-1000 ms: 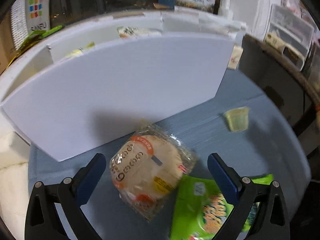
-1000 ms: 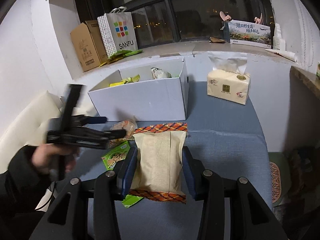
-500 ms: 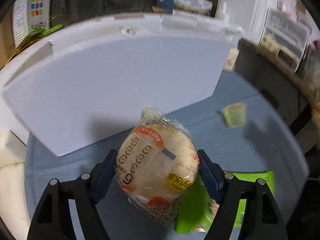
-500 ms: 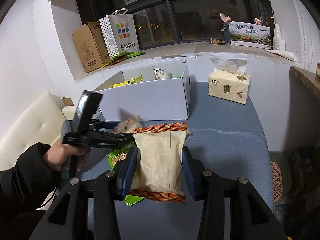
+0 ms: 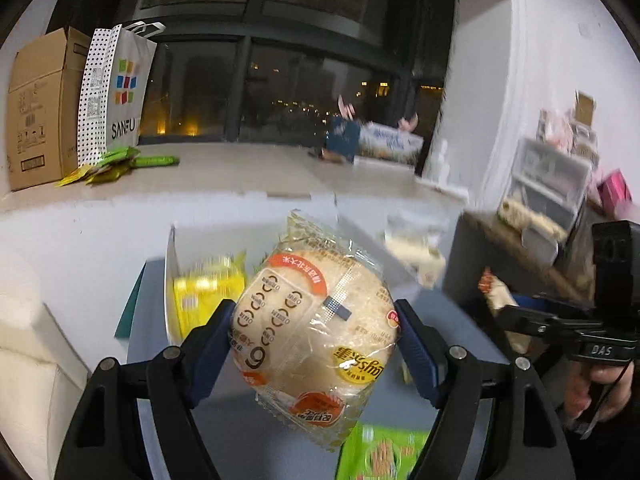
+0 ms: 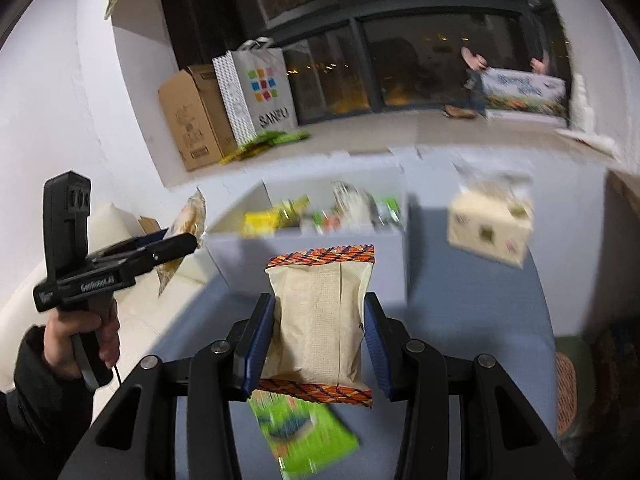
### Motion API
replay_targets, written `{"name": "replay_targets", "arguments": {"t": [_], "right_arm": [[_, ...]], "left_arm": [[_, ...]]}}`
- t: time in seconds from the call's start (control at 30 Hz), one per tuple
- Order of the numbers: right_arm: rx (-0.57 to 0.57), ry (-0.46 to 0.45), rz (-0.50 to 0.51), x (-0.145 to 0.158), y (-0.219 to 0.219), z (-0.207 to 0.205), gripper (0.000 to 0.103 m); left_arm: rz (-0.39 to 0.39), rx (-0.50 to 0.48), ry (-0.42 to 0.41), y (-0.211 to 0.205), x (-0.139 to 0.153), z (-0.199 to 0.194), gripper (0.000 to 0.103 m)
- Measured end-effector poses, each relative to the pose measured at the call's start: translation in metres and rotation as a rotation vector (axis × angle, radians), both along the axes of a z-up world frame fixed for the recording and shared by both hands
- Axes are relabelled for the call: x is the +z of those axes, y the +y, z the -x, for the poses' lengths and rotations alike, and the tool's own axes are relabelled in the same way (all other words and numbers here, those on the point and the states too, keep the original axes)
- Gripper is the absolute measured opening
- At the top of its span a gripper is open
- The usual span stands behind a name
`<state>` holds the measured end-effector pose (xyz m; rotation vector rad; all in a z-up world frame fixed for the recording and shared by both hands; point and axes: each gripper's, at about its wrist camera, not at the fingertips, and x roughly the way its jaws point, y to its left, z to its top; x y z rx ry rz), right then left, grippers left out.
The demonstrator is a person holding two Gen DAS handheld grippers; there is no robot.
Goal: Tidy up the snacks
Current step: 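Carry the wafer and bun over the box and open both grippers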
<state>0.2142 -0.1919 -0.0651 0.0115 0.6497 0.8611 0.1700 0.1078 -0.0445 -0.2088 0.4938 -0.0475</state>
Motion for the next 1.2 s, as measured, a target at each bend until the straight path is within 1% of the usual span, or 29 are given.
{"name": "replay_targets", "arguments": {"t": [0.07, 0.17, 0.23, 0.33, 0.43, 0.47, 0.5, 0.53, 0.57, 0.6, 0.63, 0.67, 0.7, 0.77, 0.83, 0.97, 1.03, 1.1, 1.2], "right_arm": [[0.008, 0.011, -0.028, 0.014, 0.019, -0.022, 0.048], [-0.002, 0.041, -0.046, 0.028, 0.050, -0.059, 0.048], [-0.002, 0.085, -0.054, 0.028, 0.069, -0.085, 0.048], [-0.006, 0.134, -0.041, 0.025, 0.097, -0.119, 0.048], [-0.019, 0.146, 0.000, 0.020, 0.120, -0.143, 0.048], [-0.028, 0.148, 0.005, 0.019, 0.122, -0.148, 0.048], [-0.033, 0.153, 0.004, 0.019, 0.124, -0.153, 0.051], [-0.036, 0.161, 0.001, 0.019, 0.125, -0.156, 0.053], [-0.043, 0.171, -0.006, 0.018, 0.124, -0.159, 0.058], [-0.046, 0.190, -0.025, 0.018, 0.124, -0.163, 0.085], [-0.043, 0.204, -0.040, 0.017, 0.122, -0.165, 0.103], [-0.050, 0.201, -0.058, 0.018, 0.118, -0.165, 0.103], [-0.060, 0.192, -0.056, 0.018, 0.115, -0.165, 0.103], [-0.083, 0.145, -0.007, 0.019, 0.112, -0.160, 0.103], [-0.086, 0.115, 0.010, 0.021, 0.109, -0.155, 0.103], [-0.062, 0.106, -0.006, 0.029, 0.100, -0.145, 0.103], [-0.054, 0.088, -0.020, 0.037, 0.094, -0.136, 0.103], [-0.047, 0.051, -0.030, 0.044, 0.086, -0.123, 0.103], [-0.001, 0.004, -0.003, 0.055, 0.073, -0.099, 0.103]], "left_arm": [[0.047, -0.012, -0.009, 0.012, 0.005, -0.021, 0.081], [0.065, 0.002, 0.008, 0.025, 0.006, -0.057, 0.081], [0.072, 0.004, 0.023, 0.029, 0.004, -0.081, 0.081], [0.055, 0.016, 0.046, 0.032, -0.001, -0.102, 0.081], [0.066, 0.006, 0.051, 0.039, -0.007, -0.116, 0.083], [0.081, 0.009, 0.059, 0.043, -0.009, -0.119, 0.089], [0.094, 0.017, 0.088, 0.047, -0.012, -0.122, 0.094], [0.100, 0.030, 0.101, 0.049, -0.015, -0.123, 0.103], [0.096, 0.040, 0.101, 0.051, -0.016, -0.122, 0.103], [0.084, 0.044, 0.110, 0.052, -0.017, -0.121, 0.103], [0.076, 0.041, 0.117, 0.052, -0.018, -0.119, 0.103], [0.076, 0.033, 0.114, 0.051, -0.019, -0.116, 0.103], [0.077, 0.022, 0.105, 0.050, -0.018, -0.113, 0.103], [0.062, 0.032, 0.098, 0.048, -0.016, -0.106, 0.103], [0.039, 0.047, 0.092, 0.044, -0.011, -0.099, 0.103], [-0.006, 0.062, 0.060, 0.033, 0.001, -0.079, 0.103], [-0.009, 0.045, 0.027, 0.025, 0.009, -0.063, 0.103], [-0.022, 0.030, -0.001, 0.016, 0.016, -0.045, 0.103], [-0.034, 0.003, -0.029, 0.000, 0.022, -0.016, 0.103]]}}
